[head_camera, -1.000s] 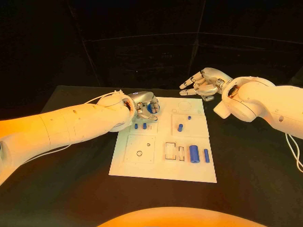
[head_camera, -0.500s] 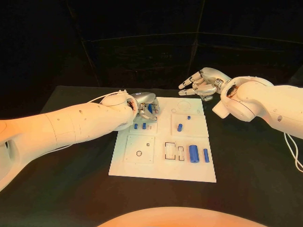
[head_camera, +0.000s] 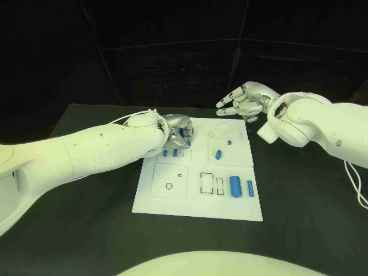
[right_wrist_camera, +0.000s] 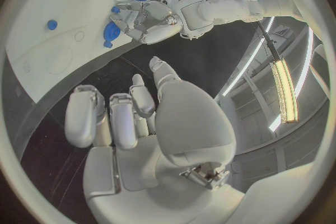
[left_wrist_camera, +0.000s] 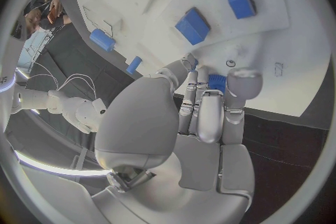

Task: Assemble the parts on the task board

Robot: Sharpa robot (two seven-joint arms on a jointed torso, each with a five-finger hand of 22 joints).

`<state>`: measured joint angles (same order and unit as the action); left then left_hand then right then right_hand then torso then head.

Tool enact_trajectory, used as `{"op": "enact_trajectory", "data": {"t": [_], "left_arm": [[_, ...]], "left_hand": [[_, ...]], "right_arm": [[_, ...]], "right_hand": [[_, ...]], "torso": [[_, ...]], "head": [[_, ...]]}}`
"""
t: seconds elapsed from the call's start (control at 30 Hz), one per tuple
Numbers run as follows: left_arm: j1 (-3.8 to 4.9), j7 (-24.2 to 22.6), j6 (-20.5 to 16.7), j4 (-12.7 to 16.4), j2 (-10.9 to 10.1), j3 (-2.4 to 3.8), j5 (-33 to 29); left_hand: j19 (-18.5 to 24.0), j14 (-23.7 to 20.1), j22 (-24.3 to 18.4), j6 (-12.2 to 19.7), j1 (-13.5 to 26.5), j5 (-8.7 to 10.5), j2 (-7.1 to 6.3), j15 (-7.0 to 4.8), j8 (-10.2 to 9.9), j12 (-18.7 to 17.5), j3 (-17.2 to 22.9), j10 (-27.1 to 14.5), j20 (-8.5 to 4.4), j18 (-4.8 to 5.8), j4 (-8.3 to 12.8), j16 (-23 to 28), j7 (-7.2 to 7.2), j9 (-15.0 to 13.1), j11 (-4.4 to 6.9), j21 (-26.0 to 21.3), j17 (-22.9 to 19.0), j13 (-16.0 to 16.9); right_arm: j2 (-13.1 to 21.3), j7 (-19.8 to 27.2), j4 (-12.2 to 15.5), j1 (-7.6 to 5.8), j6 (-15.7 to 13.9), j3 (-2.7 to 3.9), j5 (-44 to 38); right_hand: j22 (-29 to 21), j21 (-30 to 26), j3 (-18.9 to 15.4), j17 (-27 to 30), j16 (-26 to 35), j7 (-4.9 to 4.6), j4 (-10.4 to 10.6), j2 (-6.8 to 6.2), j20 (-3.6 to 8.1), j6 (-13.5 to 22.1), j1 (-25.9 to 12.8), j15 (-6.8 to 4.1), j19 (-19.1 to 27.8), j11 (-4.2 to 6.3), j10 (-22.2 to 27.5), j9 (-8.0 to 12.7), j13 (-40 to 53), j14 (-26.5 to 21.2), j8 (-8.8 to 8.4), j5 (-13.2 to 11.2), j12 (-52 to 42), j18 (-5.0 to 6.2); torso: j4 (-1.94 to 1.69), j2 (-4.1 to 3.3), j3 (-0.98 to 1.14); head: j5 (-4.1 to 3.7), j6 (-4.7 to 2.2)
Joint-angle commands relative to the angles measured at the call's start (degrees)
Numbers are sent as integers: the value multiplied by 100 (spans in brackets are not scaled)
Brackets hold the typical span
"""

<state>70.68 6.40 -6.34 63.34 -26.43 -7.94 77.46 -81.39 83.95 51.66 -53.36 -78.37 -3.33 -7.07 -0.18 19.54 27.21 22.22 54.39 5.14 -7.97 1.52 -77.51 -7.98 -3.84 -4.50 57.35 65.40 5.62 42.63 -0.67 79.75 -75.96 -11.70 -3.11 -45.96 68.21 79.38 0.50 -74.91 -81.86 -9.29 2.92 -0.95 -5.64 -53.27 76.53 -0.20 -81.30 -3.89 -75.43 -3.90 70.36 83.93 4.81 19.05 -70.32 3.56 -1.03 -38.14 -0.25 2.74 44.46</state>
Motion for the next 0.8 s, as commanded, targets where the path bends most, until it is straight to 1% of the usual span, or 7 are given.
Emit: {"op": "enact_trajectory", "data": {"t": [0.03,0.13,0.23,0.4,0.63,0.8], "left_arm": [[-24,100,274,-30,32,-13,69],[-32,87,304,-57,61,-13,69],[-38,60,293,-83,82,-12,68],[-45,8,199,-111,94,-12,79],[-54,-59,-34,-102,60,-9,34],[-55,-131,-297,-1,-51,11,-107]], "left_hand": [[-40,131,31,-56,35,10,38,-45,-57,-58,64,76,-18,63,11,34,8,9,4,37,-27,-44],[-38,133,70,-124,39,19,79,-57,-98,-97,154,166,-30,65,35,30,26,6,24,64,-41,-90],[-43,137,127,-218,28,35,160,-81,-119,-120,271,289,-47,72,54,24,51,-1,54,109,-52,-120],[-57,144,231,-394,63,45,266,-116,-153,-196,446,483,-79,88,68,10,83,-12,97,191,-68,-164],[-81,149,357,-514,81,44,282,-134,-191,-276,557,625,-101,108,119,6,96,-20,122,293,-94,-178],[-87,150,387,-535,89,44,257,-137,-225,-328,596,656,-106,113,153,4,90,-17,119,316,-107,-184]], "right_arm": [[-8,52,3,-11,36,3,-5],[-7,49,8,-11,36,3,-5],[-7,48,11,-11,35,3,-5],[-8,48,11,-11,33,4,-5],[-19,53,4,-11,34,4,-5],[-16,52,-5,-11,34,4,-5]], "right_hand": [[-1,-25,-19,-142,25,11,-9,30,30,45,33,-41,20,-11,14,2,7,307,32,2,-4,75],[-1,-25,-19,-142,25,11,-9,30,30,45,33,-41,20,-11,14,2,7,307,32,2,-4,75],[-1,-25,-19,-142,25,11,-9,30,30,45,33,-41,20,-11,14,2,7,307,32,2,-4,75],[1,-24,-19,-142,26,11,-8,33,30,44,33,-41,19,-11,10,2,11,307,33,4,-9,74],[1,-24,-19,-142,26,11,-8,33,30,44,33,-41,19,-11,10,2,11,307,33,4,-9,74],[1,-24,-19,-142,26,11,-8,33,30,44,33,-41,19,-11,10,2,11,307,33,4,-9,74]], "torso": [[1,-3,-2],[3,-7,-4],[2,-1,-2],[-2,1,0],[-1,1,-1],[-5,5,0]], "head": [[3,0],[2,-6],[-2,6],[-5,1],[-17,-19],[-28,-46]]}}
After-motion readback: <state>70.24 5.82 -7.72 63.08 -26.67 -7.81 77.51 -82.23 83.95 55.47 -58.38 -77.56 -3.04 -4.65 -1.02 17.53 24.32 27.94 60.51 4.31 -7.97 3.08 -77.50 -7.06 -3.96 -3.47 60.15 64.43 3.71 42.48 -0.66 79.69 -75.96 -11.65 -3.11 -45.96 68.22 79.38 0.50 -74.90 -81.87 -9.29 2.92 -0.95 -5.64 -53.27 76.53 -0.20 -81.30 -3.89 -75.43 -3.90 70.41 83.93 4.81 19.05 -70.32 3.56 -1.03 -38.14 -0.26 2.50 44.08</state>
